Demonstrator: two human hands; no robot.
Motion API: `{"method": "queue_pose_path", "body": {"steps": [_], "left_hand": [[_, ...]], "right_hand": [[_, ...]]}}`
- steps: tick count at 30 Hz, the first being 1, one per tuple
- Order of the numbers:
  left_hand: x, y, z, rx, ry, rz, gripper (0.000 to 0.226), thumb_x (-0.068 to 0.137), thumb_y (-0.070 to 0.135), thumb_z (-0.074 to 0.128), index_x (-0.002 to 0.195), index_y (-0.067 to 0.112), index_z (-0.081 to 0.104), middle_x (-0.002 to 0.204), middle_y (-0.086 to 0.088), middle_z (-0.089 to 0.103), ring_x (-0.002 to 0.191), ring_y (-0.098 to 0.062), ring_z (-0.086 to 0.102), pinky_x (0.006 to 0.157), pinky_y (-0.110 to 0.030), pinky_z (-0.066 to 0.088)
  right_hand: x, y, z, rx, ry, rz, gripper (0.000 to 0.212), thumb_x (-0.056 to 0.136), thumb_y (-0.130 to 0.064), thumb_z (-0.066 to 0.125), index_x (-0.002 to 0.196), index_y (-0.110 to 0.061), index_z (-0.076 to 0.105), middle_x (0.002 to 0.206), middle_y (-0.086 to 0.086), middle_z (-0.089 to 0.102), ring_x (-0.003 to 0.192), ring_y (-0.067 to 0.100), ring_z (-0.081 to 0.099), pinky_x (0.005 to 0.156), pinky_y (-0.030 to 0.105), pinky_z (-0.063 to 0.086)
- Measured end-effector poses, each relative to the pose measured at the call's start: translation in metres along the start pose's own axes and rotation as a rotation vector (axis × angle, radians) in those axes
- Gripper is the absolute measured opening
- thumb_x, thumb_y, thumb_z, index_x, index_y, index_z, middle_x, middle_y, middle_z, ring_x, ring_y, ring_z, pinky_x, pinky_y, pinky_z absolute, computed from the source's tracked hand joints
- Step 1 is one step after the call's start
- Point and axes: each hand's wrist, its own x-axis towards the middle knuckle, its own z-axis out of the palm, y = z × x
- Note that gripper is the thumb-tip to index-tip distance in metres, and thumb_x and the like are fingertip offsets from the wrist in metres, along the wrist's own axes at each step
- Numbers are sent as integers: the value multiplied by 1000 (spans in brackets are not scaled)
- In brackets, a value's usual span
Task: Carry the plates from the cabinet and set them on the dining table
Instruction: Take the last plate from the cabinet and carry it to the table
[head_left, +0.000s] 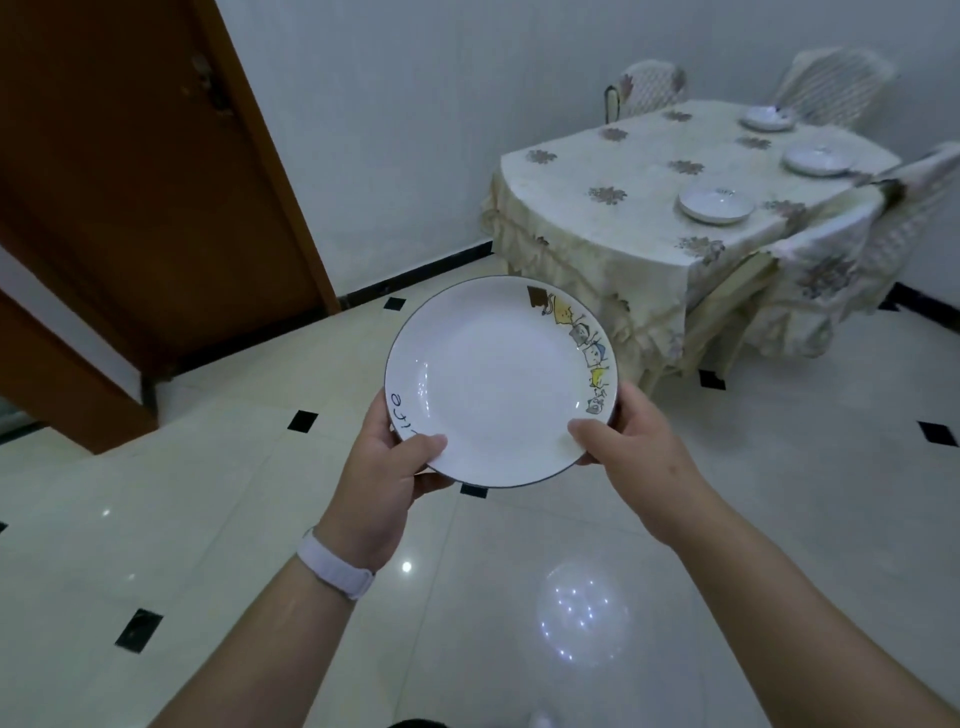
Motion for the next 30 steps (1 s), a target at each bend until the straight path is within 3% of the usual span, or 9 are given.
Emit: {"method": "queue_pose_path", "body": {"steps": [7,11,21,26,30], "left_hand": [[63,10,-13,10,-23,20,58,76,8,59,128,36,56,119,1,70,96,-18,69,66,-29,55],[113,5,-41,-3,-23,9,56,76,8,59,125,37,58,118,1,69,98,-20,69,69,-32,56],[263,30,-138,-38,-60,-20,54,76,11,61,121,41,59,114,4,71,93,-16,69,67,-31,56],[331,56,-175,-27,-110,15,56,76,11,60,124,41,58,117,2,70,97,-20,69,68,-32,57],[370,63,-188,-31,-127,9,57,76,10,61,123,42,58,119,2,69,103,-24,68,75,-41,60]], "right_hand": [[61,4,4,13,12,14,34,76,-18,59,100,-42,65,101,-6,74,92,22,69,75,37,58],[113,14,24,-18,7,58,38,74,-20,58,110,-32,63,102,-4,73,87,16,67,71,30,57],[263,5,107,-55,31,93,34,77,-19,58,105,-39,64,99,-7,74,79,8,65,68,23,56],[325,-7,141,-60,81,59,37,77,-21,58,112,-33,62,103,-6,73,90,19,67,74,31,59],[361,-9,152,-50,105,53,39,77,-18,58,114,-30,61,106,-1,73,100,32,66,82,47,58]]}}
